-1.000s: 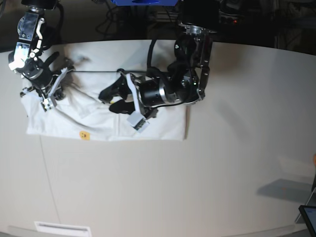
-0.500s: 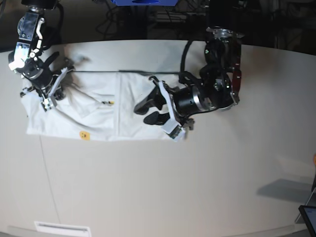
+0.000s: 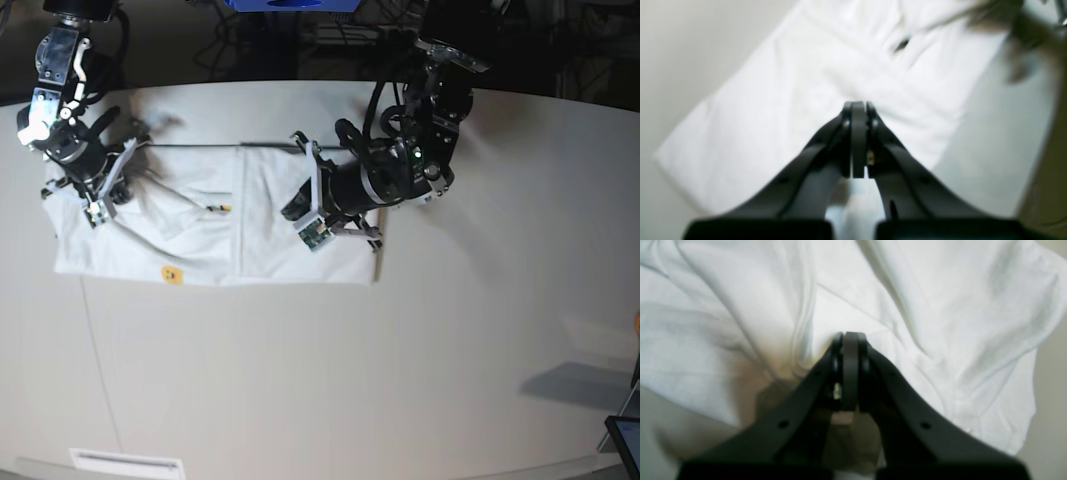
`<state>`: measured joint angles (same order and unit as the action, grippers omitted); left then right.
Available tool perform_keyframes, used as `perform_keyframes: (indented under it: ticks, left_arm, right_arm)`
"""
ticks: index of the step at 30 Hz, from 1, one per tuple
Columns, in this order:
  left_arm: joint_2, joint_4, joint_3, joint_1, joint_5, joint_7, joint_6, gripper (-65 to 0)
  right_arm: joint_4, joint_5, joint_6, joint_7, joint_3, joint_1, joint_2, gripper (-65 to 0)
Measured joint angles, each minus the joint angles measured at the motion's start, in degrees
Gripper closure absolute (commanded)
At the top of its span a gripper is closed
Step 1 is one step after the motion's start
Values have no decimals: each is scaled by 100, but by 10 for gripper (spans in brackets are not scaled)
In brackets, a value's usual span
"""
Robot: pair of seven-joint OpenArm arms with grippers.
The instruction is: Fold the T-shirt properly
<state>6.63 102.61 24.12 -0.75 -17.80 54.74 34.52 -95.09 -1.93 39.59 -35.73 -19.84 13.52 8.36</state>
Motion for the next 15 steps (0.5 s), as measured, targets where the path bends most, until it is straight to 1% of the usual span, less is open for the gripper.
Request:
perform_keyframes:
  ticks: [4,7,8,10,13,15]
  left_arm:
    - [-146,-125,-24,-114,1165,-2,-4,0]
    - [-284,-354,-22,-170,1628,-66,-2,0]
    - [-319,-439,-22,-199,1742,-162,-2,0]
    - [-323,-638,-24,-208,1777,-586,-4,0]
    - [-328,-992,-57,-179,1685,-1040,-35,0]
    - [-332,-1082,-61,-179,1617,-1132,-96,0]
  right_arm:
    - [0,2,-4,-2,0,2,0,-9]
    - [0,0,-2,7,0,2,0,-9]
    - [0,0,-2,7,0,7,-2,-9]
    - [0,0,-13,15,0,15,-2,-9]
    - [0,0,-15,15,-2,15,-2,-9]
    - [0,0,-15,13,0,15,0,-9]
